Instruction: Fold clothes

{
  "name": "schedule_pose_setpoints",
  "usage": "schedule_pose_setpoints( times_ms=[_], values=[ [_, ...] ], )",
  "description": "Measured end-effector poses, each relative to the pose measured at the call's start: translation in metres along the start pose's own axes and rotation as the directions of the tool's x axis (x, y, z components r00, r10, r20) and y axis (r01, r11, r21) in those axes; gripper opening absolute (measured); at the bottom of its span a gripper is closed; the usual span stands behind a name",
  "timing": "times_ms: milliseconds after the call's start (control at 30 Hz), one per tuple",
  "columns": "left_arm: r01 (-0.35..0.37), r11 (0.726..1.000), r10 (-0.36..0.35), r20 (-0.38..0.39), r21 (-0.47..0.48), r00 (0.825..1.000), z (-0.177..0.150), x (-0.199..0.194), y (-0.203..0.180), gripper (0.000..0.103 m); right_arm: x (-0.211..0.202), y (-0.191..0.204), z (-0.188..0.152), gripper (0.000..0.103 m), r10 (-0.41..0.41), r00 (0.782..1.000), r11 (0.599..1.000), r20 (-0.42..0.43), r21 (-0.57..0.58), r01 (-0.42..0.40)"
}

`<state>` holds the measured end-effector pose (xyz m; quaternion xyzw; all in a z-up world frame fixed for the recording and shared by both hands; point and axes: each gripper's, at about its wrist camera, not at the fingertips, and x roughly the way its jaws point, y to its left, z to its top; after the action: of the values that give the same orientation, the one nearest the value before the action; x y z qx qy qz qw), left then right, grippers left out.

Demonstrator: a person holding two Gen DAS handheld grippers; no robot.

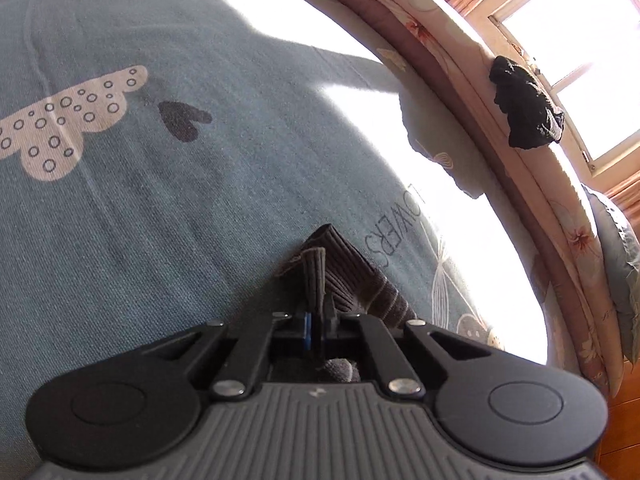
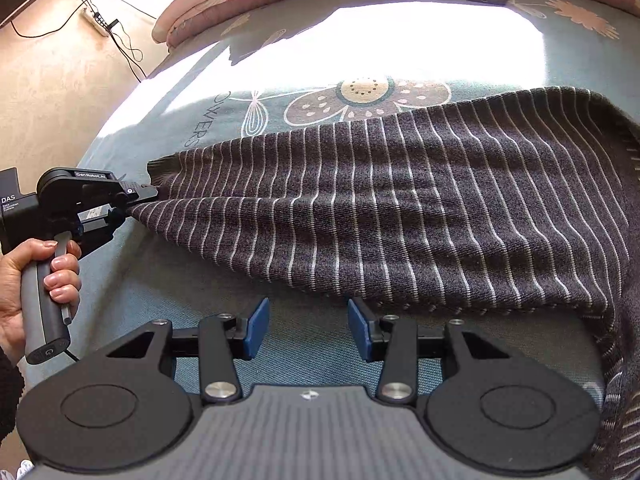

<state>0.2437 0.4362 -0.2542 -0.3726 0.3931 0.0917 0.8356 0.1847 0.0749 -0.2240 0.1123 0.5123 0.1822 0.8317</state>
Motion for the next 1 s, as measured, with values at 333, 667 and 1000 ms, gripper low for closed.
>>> schedule_pose_setpoints(
  times_ms=[333, 667, 1000],
  values=[
    [-0.017, 0.999, 0.017, -0.001, 0.037, 1.000, 0.015, 0.008, -0.004, 0.002, -0.002, -0.004, -0.004, 0.049, -0.010, 1.000, 1.000, -0.005, 0.006, 0.010],
    [-0.024, 0.996, 0.024, 0.004, 0.090, 1.000, 0.037, 0.026, -0.025, 0.002, -0.025, 0.000, -0.026, 0.057, -0.390, 0.915, 0.879, 0.105, -0.254, 0.403],
    [-0.037, 0.996, 0.039, -0.022, 0.086, 0.999, 0.036, 0.028, -0.020, 0.002, 0.018, -0.013, -0.056, 0.055, -0.718, 0.649, 0.421, 0.251, -0.587, 0.692]
  ],
)
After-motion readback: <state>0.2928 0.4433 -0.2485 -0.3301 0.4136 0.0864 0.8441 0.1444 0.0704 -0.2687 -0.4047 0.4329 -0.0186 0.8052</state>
